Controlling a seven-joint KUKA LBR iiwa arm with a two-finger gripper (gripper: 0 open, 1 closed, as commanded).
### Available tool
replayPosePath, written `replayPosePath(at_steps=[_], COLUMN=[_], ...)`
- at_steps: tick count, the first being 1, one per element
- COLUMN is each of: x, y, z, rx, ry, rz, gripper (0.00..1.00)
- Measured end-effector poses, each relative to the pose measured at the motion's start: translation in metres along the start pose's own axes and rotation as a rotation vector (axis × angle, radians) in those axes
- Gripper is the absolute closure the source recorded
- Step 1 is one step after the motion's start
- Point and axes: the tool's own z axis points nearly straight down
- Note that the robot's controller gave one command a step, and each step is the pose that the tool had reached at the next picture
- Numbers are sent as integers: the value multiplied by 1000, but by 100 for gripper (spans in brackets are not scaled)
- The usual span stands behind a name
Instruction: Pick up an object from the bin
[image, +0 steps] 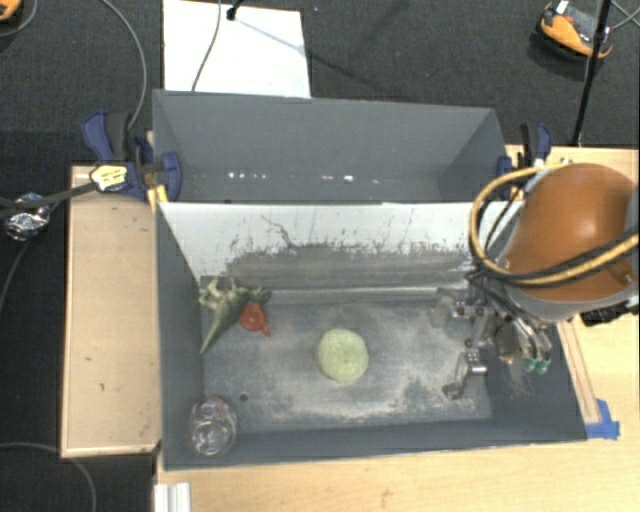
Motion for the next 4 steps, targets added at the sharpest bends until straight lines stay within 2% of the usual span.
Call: replayPosePath(at_steps=[1,2,3,4], x=[-16,-30,-50,-25], y=[35,67,112,112], z=[55,62,89,133], rx=[-1,0,-2,-1], ry=[-3,2,-8,-4], rz=[73,269,207,271], gripper=[0,0,0,0])
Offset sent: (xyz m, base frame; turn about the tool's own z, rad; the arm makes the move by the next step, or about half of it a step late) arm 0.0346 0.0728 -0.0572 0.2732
